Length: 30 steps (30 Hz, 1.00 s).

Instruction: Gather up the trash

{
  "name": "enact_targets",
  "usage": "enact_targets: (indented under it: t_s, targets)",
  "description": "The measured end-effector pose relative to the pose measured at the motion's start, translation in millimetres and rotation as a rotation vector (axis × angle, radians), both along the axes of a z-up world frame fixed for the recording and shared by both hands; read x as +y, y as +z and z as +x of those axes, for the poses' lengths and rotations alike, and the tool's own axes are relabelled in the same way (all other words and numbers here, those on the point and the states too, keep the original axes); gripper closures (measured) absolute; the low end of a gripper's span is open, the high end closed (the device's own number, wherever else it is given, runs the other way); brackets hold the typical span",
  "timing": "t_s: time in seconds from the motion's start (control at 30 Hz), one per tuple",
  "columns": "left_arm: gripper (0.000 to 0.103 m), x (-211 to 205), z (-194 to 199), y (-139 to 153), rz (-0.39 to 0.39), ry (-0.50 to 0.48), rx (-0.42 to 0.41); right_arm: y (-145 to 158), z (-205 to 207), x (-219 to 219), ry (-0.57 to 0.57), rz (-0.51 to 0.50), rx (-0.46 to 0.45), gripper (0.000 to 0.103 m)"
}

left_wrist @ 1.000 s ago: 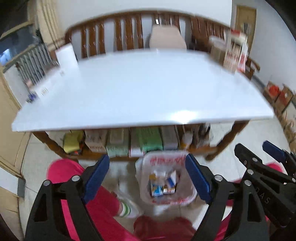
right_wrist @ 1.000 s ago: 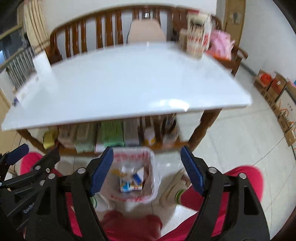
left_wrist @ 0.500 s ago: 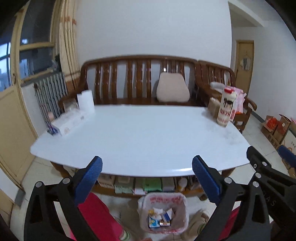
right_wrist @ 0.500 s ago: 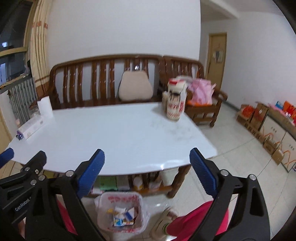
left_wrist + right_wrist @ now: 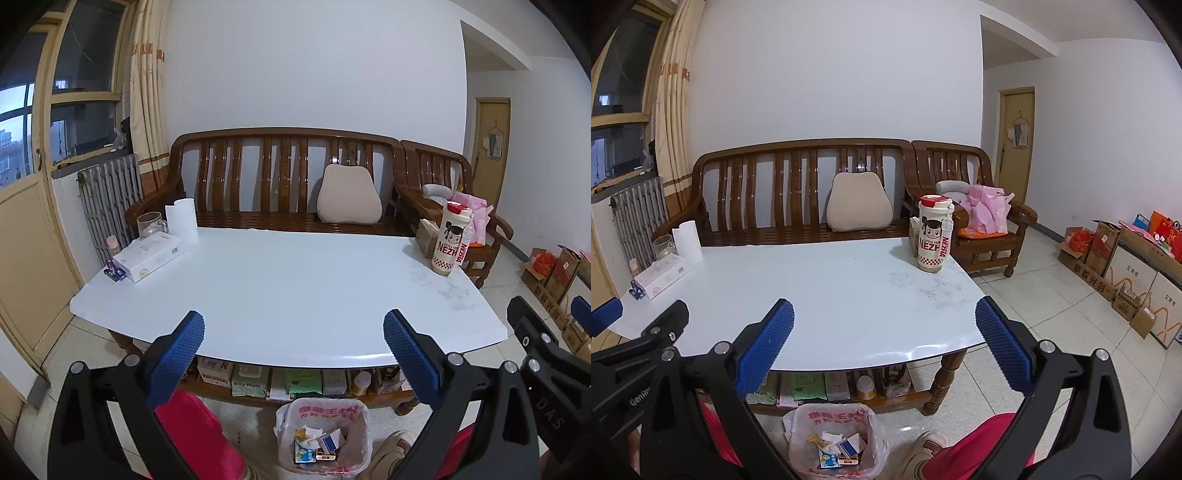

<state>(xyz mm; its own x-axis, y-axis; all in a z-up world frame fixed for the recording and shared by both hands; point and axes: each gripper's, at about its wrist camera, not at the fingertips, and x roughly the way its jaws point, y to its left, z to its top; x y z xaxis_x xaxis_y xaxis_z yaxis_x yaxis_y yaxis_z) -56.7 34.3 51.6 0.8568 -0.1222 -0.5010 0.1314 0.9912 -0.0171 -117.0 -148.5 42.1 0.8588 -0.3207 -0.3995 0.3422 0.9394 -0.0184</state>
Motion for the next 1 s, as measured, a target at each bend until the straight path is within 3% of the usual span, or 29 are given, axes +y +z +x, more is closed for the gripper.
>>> enact_targets:
  t_s: [1.0]
  targets:
    - [0.008, -2.1, 1.5, -1.2, 0.023, 0.001, 0.011, 2.8, -2.5, 5.7, -0.017, -0.011, -0.006, 0.007]
